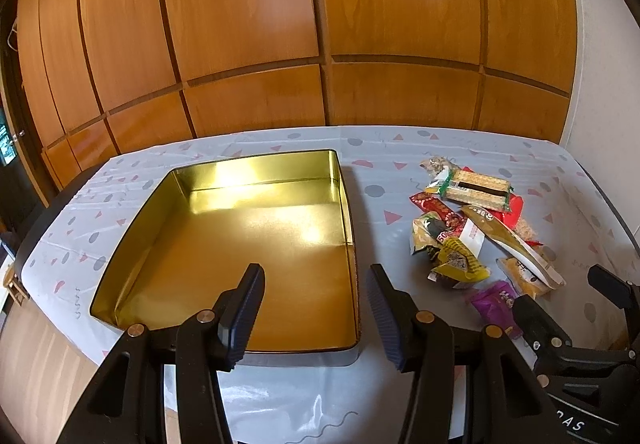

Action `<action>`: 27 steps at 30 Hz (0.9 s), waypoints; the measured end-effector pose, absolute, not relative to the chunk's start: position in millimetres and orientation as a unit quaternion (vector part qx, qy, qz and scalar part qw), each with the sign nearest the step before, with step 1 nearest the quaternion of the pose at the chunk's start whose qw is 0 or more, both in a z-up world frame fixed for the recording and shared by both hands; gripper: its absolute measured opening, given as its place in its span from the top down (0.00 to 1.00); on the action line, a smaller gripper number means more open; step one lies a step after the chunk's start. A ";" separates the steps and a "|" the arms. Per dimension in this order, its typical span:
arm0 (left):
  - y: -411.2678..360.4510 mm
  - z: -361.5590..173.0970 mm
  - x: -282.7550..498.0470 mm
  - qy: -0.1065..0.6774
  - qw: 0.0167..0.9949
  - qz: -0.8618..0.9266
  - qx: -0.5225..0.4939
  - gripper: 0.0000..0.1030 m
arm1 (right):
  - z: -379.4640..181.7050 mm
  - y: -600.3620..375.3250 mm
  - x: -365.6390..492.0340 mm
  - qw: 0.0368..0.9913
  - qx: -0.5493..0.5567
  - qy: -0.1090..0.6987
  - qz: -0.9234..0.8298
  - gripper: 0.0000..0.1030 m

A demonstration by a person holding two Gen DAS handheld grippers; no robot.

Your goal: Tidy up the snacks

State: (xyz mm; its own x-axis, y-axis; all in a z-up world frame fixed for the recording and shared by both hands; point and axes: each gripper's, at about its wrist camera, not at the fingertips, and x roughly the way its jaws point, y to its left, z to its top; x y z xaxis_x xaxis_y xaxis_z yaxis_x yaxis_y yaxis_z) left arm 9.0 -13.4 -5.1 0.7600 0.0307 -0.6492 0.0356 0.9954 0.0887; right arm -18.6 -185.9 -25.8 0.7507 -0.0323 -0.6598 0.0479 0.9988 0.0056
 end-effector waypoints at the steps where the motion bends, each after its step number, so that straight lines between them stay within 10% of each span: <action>1: -13.7 -5.1 8.8 0.346 0.937 -0.001 0.048 0.48 | -25.4 -186.2 -19.0 0.936 0.011 0.352 -0.021 0.00; 27: -24.6 -9.7 15.0 0.359 0.931 -0.024 0.056 0.48 | -29.8 -200.2 -13.5 0.935 0.028 0.352 -0.028 0.00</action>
